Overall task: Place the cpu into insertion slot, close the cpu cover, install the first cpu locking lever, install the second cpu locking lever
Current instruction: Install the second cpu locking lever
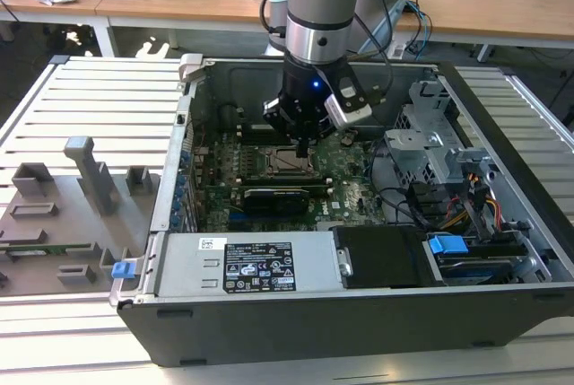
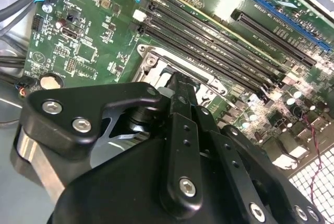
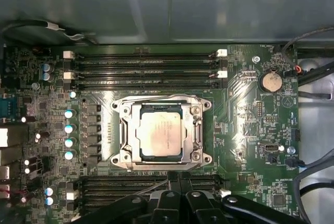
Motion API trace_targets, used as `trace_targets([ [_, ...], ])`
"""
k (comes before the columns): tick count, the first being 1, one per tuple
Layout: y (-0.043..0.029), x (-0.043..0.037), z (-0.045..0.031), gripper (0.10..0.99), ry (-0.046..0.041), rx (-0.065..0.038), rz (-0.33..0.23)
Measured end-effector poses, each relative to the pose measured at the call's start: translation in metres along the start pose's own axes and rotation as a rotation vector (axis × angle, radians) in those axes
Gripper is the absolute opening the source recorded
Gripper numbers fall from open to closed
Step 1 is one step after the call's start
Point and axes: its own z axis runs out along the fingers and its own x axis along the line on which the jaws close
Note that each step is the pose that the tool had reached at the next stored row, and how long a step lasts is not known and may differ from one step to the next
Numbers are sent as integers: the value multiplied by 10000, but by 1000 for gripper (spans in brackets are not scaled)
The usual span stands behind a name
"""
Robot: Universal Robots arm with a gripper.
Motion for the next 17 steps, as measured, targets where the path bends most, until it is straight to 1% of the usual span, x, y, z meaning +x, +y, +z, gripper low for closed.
trace_targets([
  [7, -2, 1, 45, 106, 1, 1, 1],
  [13, -2, 0, 69, 106, 0, 0, 0],
  [17, -3, 1, 132, 106, 0, 0, -1],
])
